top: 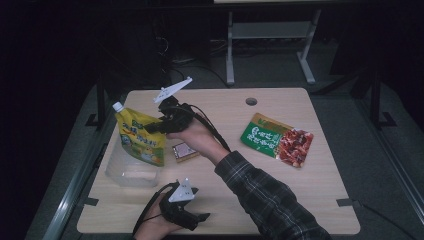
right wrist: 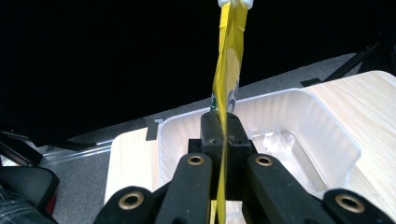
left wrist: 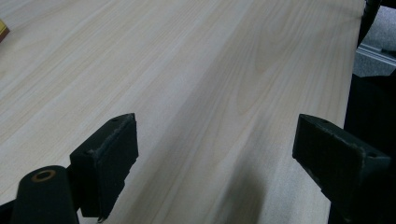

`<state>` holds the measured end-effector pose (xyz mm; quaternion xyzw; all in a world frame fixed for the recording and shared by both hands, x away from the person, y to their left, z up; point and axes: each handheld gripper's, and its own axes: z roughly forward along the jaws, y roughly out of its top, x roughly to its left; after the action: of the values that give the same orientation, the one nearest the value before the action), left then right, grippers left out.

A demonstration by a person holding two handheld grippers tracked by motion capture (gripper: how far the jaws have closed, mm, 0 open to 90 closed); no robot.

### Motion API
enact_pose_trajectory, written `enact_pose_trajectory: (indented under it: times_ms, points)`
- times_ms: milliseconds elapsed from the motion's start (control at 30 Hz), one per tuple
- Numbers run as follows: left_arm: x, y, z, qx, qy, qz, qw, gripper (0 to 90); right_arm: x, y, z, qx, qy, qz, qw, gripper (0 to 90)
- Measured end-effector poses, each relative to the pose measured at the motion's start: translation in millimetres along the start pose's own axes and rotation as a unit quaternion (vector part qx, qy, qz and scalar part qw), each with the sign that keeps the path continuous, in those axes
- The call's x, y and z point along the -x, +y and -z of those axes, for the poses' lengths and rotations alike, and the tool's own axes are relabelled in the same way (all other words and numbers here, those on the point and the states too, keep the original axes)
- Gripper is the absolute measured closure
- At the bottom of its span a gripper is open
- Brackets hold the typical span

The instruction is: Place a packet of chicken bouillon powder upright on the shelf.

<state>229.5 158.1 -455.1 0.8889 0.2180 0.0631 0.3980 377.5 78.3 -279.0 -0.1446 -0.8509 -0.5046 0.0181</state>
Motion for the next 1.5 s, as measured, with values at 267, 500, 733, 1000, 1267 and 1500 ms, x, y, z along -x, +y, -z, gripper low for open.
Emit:
enact_pose_trajectory:
  times_ms: [267,500,733,1000,1267,1500]
  points:
    - [0.0,0.2,-0.1,0.002,-0.004,0.001,1.0000,13.5,-2.5,7.6,-17.2,-0.008,0.008,0.000,0.9999,90.0]
    - [-1.3,0.2,0.4,-0.003,-0.003,-0.005,1.0000,13.5,-5.1,7.4,-29.5,-0.018,0.016,-0.002,0.9997,90.0]
    - [-1.3,0.3,0.6,-0.005,-0.003,-0.005,1.0000,13.5,-7.0,8.3,-37.5,-0.025,0.020,0.000,0.9995,90.0]
    - [-1.3,0.0,0.0,-0.005,-0.005,-0.006,1.0000,13.5,-7.7,5.9,-44.6,-0.033,0.024,-0.002,0.9992,90.0]
    - [-1.1,0.2,-0.3,-0.008,-0.005,-0.010,0.9999,13.5,-9.8,3.9,-51.6,-0.039,0.032,-0.002,0.9987,90.0]
    - [-0.4,0.0,-0.8,-0.003,-0.006,-0.004,1.0000,13.5,-8.0,-0.3,-58.3,-0.052,0.041,-0.011,0.9977,89.7]
